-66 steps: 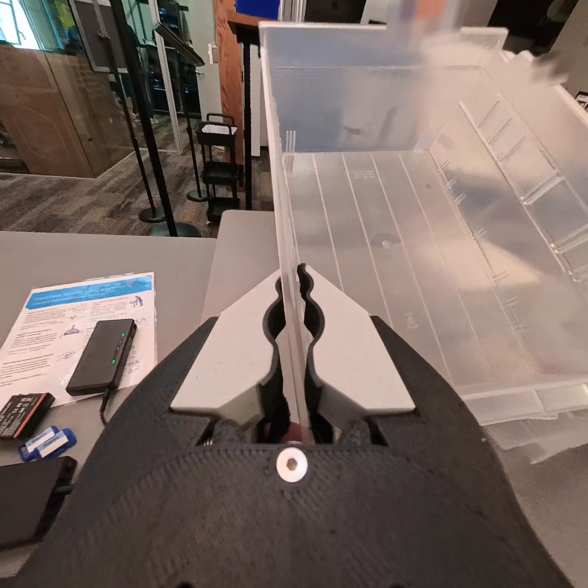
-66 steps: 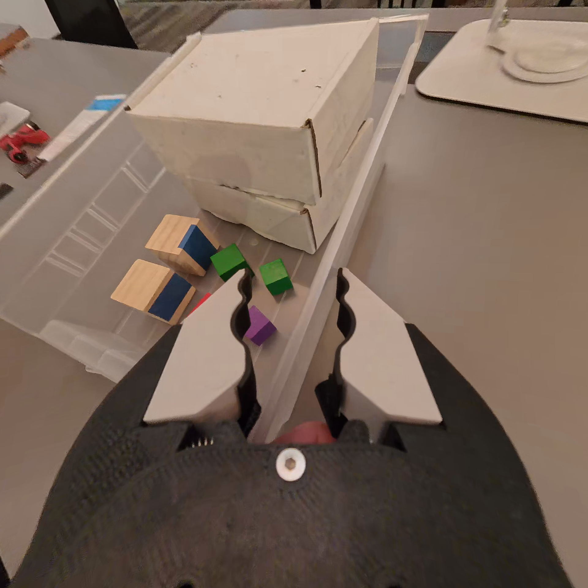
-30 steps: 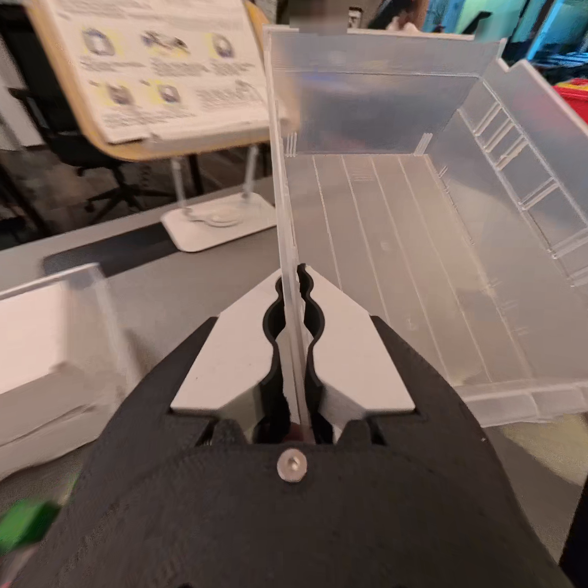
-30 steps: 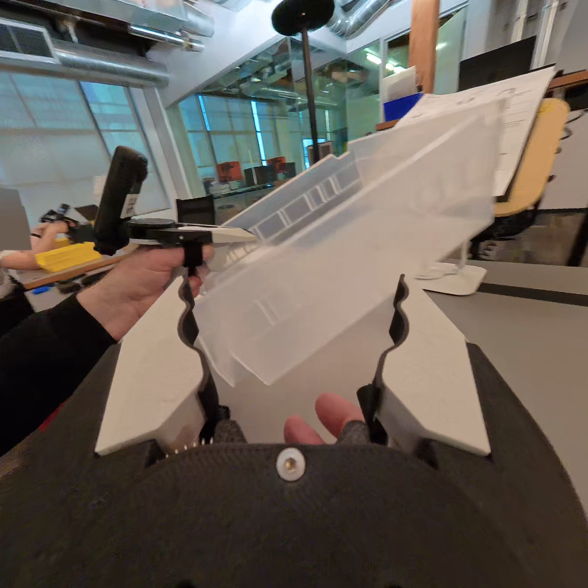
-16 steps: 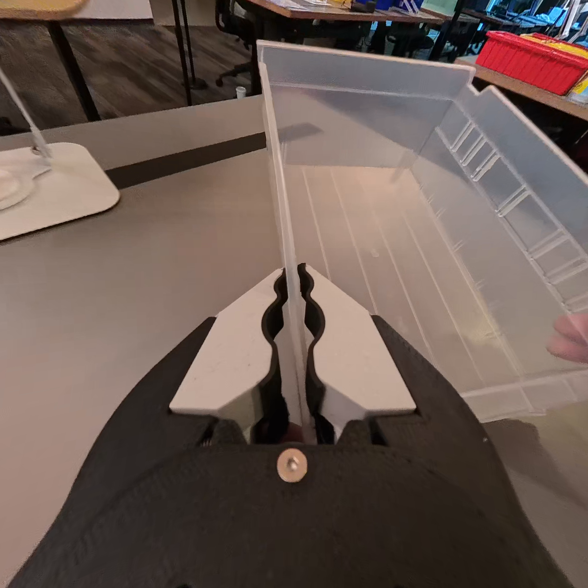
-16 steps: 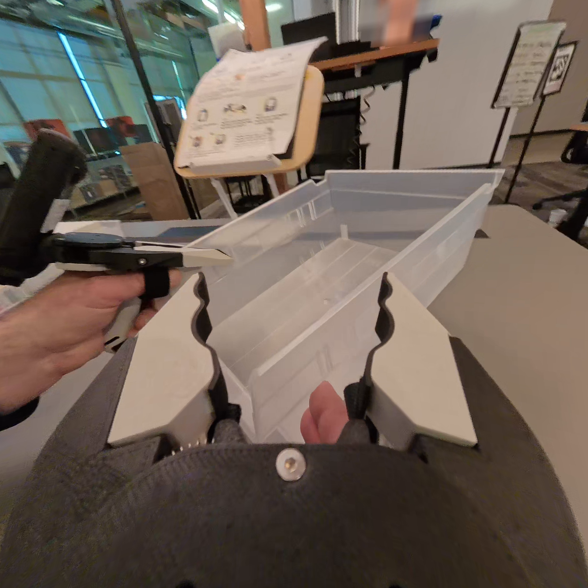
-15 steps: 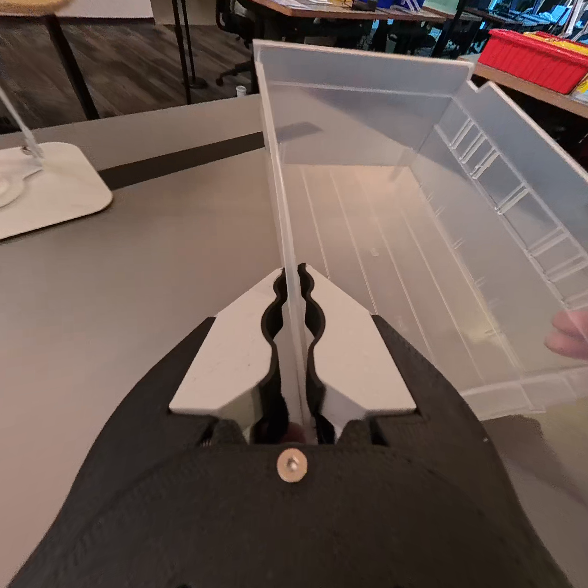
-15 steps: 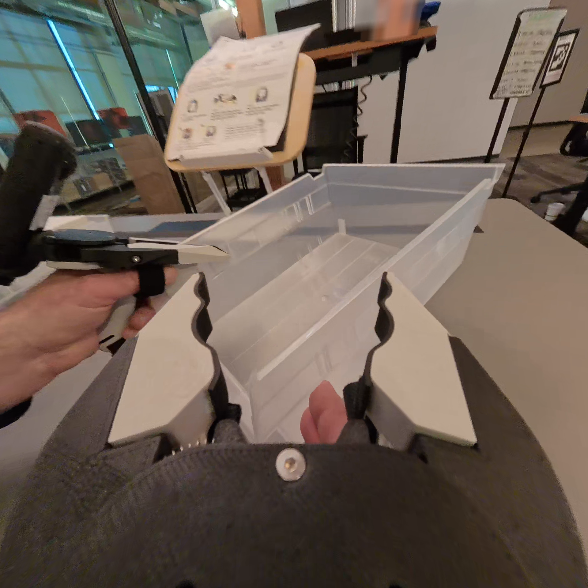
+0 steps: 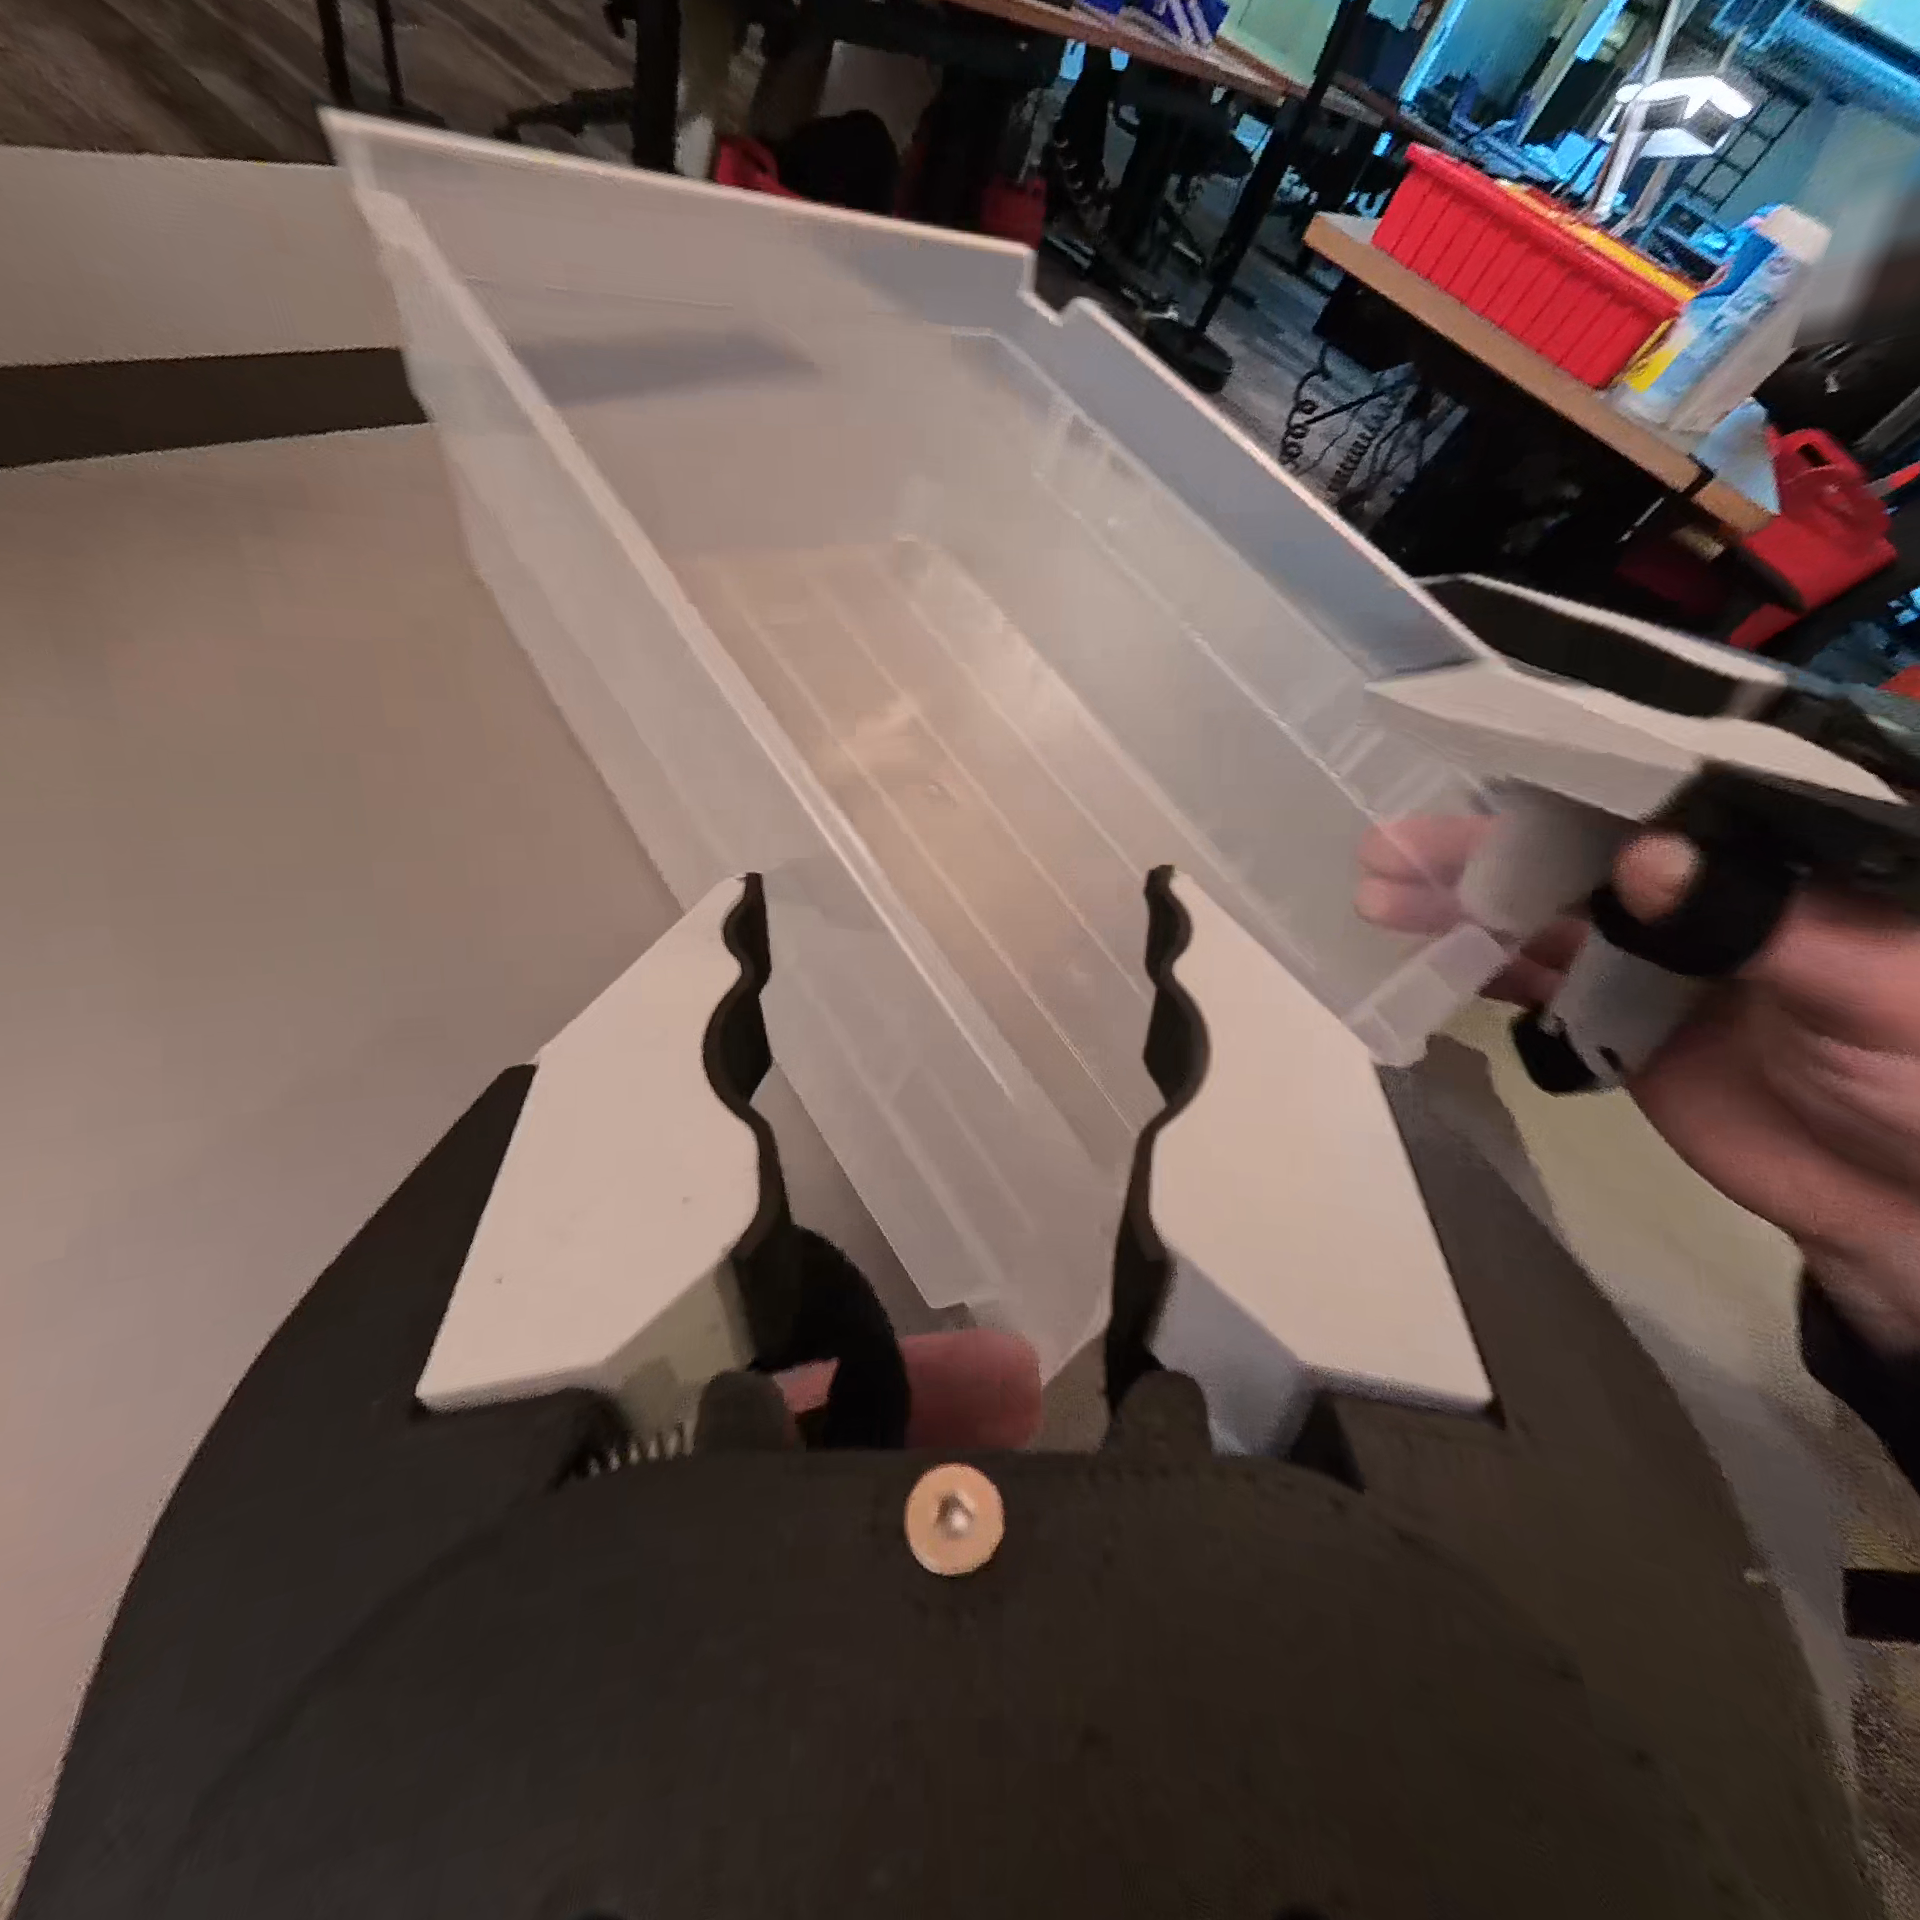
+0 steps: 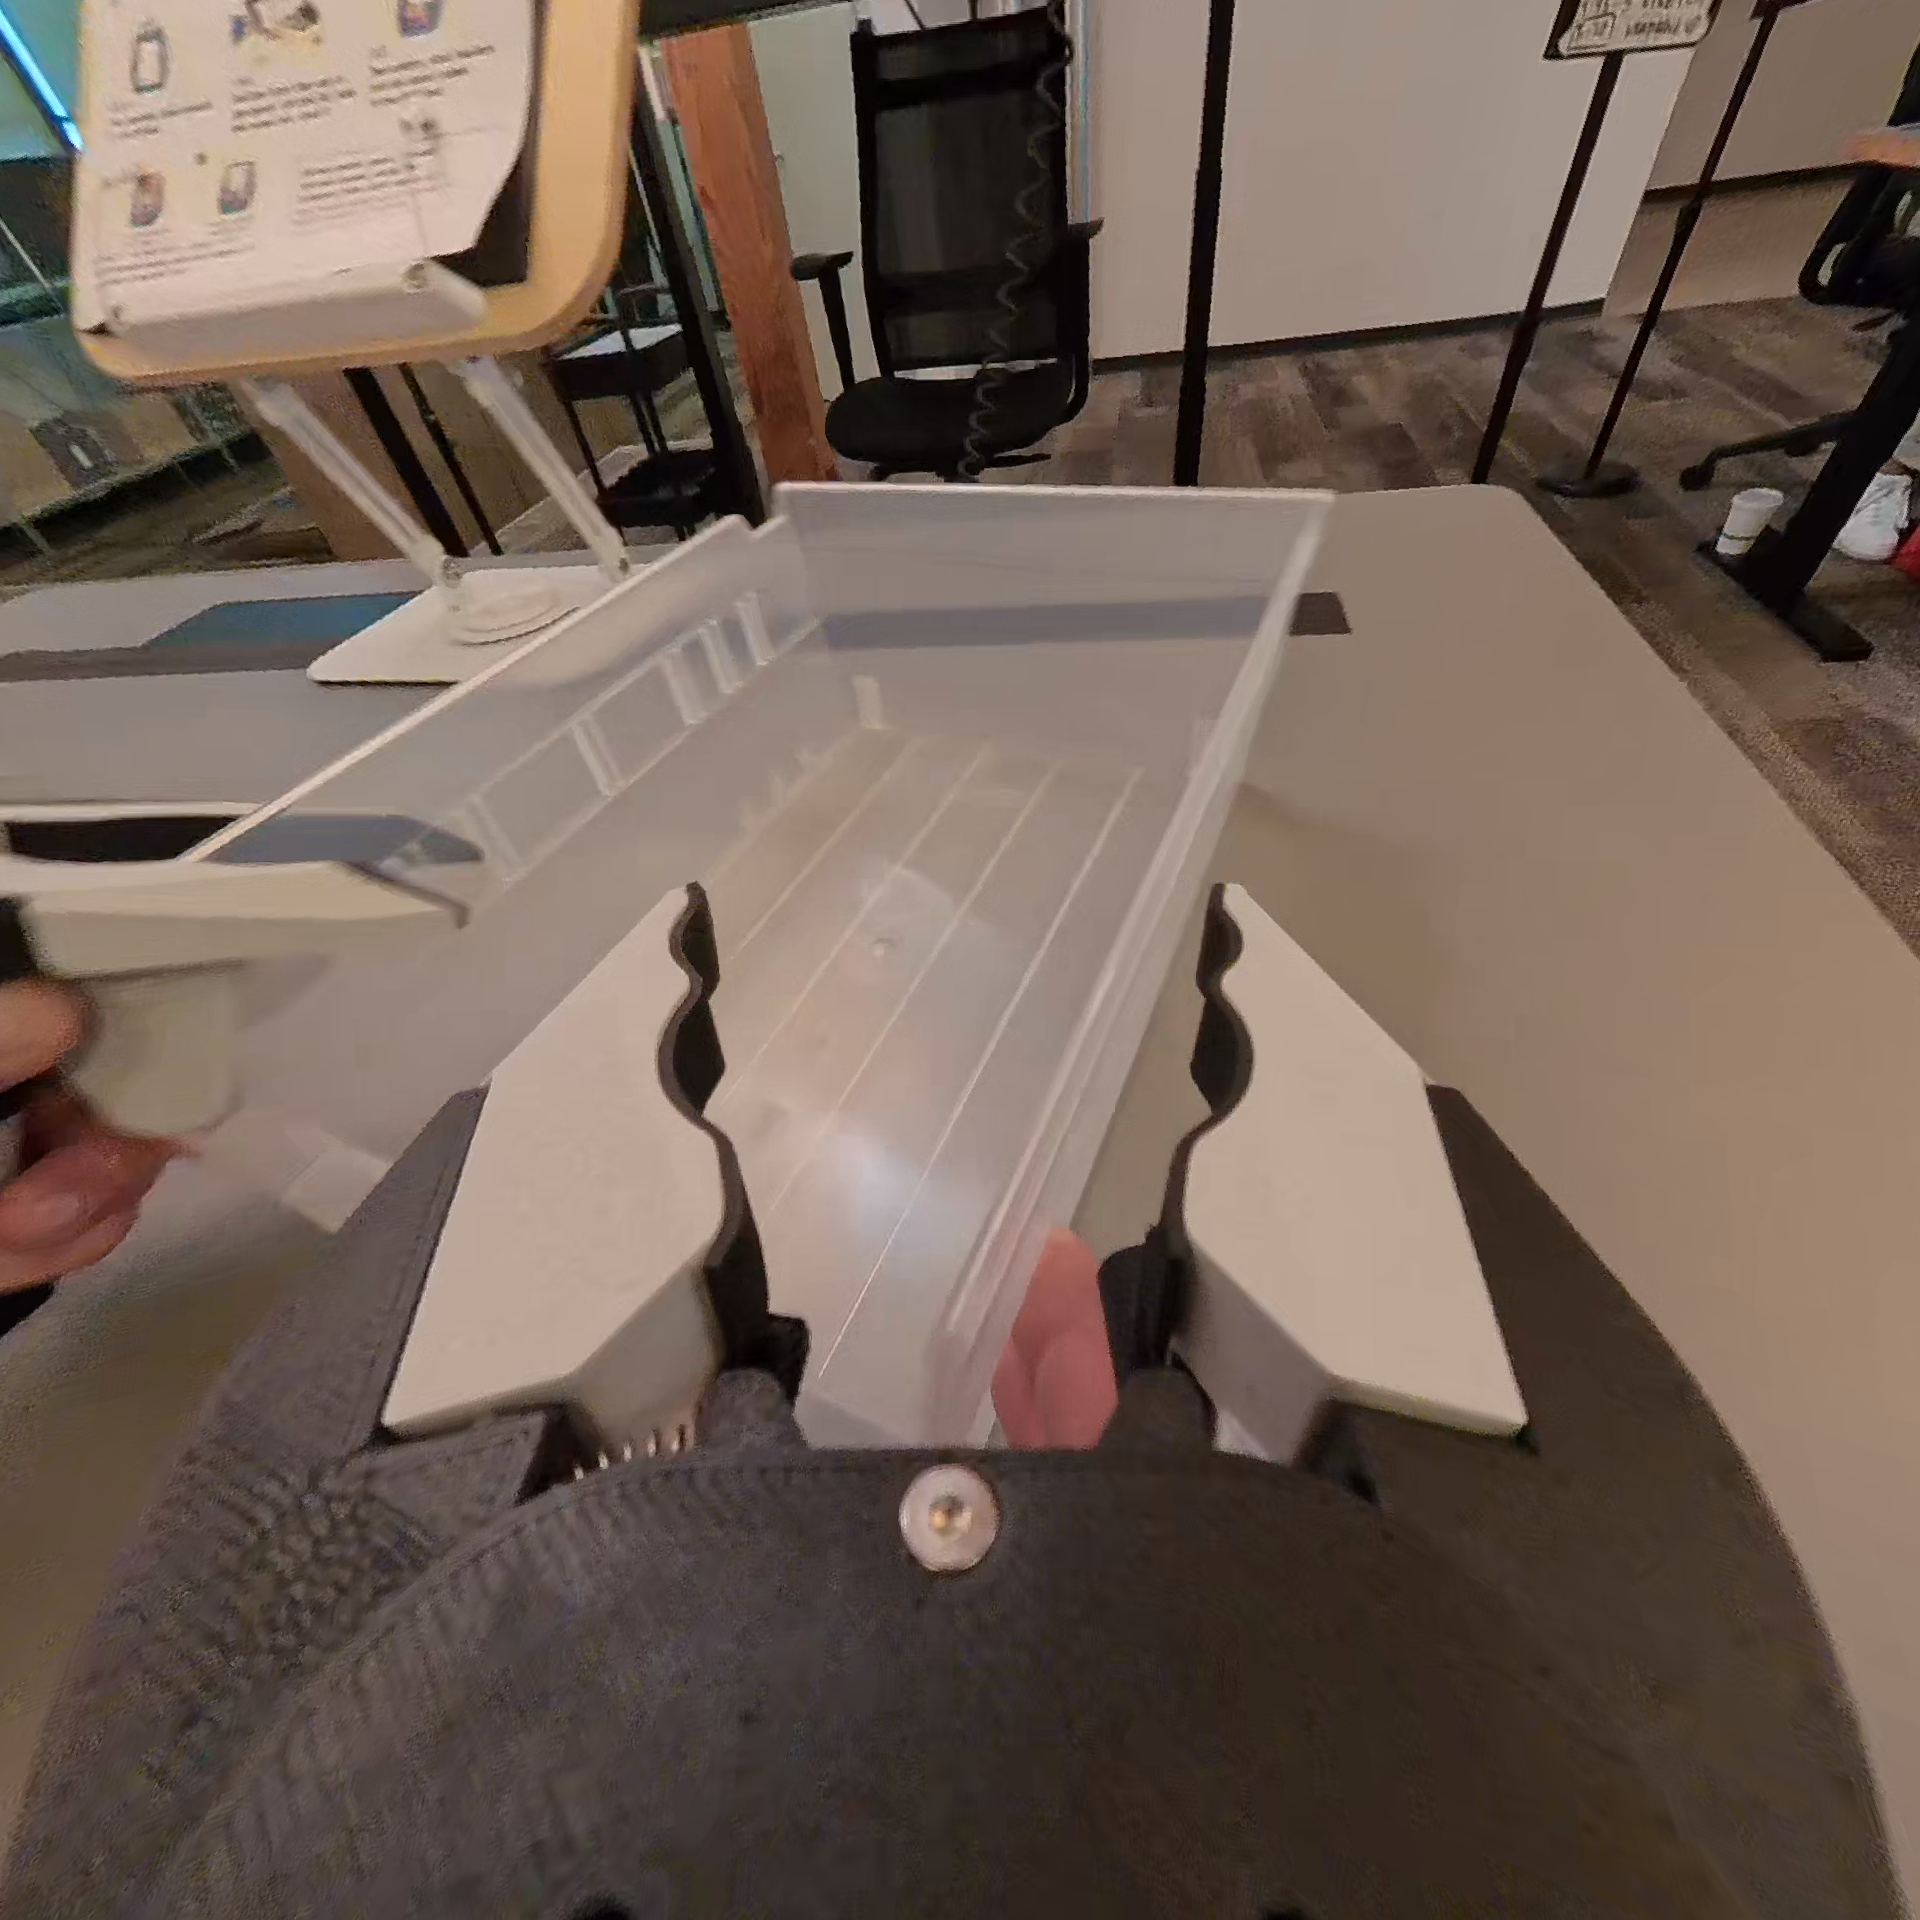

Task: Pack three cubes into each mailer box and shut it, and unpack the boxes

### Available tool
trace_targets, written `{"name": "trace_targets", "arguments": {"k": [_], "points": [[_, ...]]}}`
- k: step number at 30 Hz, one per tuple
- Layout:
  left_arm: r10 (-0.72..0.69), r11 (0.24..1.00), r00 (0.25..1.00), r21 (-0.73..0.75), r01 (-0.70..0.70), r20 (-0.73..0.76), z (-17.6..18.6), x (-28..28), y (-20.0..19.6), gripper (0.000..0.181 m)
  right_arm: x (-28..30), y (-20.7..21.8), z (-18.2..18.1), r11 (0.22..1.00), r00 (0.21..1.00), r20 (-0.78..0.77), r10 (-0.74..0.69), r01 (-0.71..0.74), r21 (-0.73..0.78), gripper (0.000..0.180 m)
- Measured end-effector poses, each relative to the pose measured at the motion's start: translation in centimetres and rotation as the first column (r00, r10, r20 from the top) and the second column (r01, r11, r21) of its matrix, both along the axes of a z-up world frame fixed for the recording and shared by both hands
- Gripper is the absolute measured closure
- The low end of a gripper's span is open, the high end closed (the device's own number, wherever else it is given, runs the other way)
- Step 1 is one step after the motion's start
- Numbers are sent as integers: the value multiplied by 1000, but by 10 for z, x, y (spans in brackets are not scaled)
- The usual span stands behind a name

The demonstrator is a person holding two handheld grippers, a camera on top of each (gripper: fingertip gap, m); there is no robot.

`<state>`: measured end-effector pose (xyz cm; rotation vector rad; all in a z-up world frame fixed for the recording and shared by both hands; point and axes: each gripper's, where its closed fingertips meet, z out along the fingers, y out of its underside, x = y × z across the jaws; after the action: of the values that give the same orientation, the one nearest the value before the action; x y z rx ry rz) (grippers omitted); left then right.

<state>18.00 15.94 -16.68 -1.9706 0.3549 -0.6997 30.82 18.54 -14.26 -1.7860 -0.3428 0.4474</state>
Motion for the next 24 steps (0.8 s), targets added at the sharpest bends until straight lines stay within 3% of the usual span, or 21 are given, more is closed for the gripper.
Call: {"name": "trace_targets", "arguments": {"k": [2,7,11,13,15,17,18,19,22,24], "points": [[-30,1000,1000,9,30,-7,1,16,-2,97,13,18,-3,1000,1000,-10,12,-12,-9,89],[-110,993,994,30,110,6,10,27,-13,109,42,47,4,1000,999,50,-19,19,4,84],[-138,983,987,111,147,-86,36,-5,-40,93,52,26,42,988,963,254,-94,59,139,87],[-141,981,977,108,159,-161,37,-32,-58,89,35,4,53,991,942,330,-59,15,134,75],[-184,977,964,68,200,-189,27,-55,-82,95,1,-26,55,993,933,357,43,-80,90,76],[-227,973,937,-24,229,-267,1,-81,-105,85,-46,-61,45,977,910,366,196,-212,2,68],[-206,978,928,-46,202,-309,-10,-98,-111,96,-71,-81,37,958,883,379,278,-286,-38,66],[-179,984,920,-61,169,-349,-20,-114,-117,107,-94,-98,30,937,857,388,339,-346,-55,68],[-199,979,929,-100,176,-312,-32,-140,-140,110,-166,-146,13,852,780,359,513,-515,-98,81],[-188,980,919,-133,150,-347,-45,-159,-150,102,-203,-161,-8,815,730,381,568,-563,-136,82]]}}
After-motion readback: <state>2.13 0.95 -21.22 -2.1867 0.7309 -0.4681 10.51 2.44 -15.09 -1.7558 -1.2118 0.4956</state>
